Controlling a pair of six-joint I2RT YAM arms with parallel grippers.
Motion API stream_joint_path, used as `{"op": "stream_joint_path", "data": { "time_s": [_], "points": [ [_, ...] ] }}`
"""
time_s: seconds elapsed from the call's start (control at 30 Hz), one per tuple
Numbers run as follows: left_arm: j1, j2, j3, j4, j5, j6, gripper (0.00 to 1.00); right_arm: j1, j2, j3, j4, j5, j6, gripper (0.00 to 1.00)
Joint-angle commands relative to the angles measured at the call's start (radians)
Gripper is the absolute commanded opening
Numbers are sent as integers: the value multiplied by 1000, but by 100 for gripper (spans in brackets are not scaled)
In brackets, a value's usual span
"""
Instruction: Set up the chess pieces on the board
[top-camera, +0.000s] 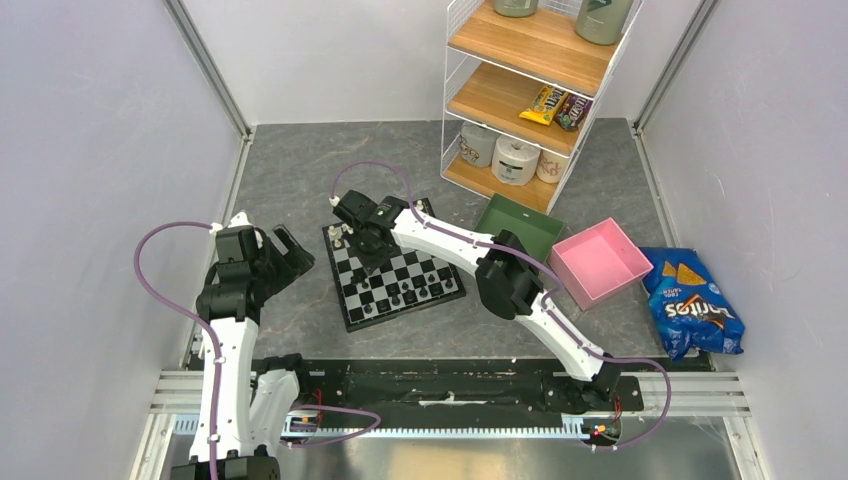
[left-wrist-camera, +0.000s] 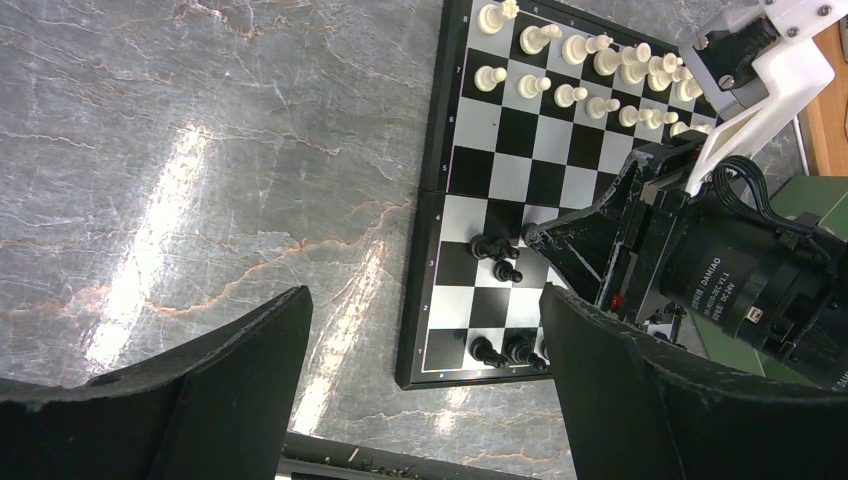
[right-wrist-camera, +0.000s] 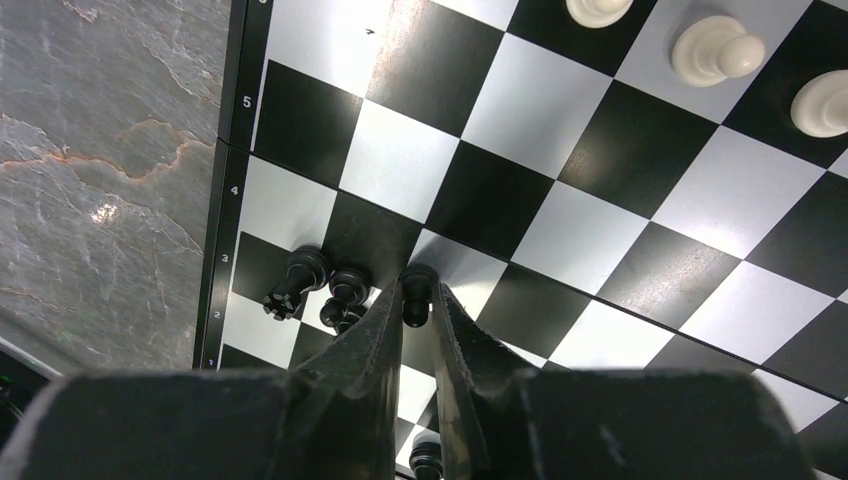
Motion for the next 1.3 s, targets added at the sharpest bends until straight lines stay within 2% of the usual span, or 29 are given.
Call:
{"op": "stream_joint_path", "data": {
  "time_s": [0.0, 0.2, 0.67, 1.27],
  "points": [
    [-1, -3, 2, 36, 9, -18, 91, 2, -8, 43, 10, 1, -16, 22],
    [-1, -3, 3, 36, 9, -19, 91, 2, -35, 17, 10, 1, -17, 18],
    [-1, -2, 2, 36, 11, -18, 91, 16, -184, -199, 56, -14, -5, 16],
    [-1, -5, 3, 37, 12, -19, 91, 58, -235, -289, 65, -21, 11, 16]
  ]
}}
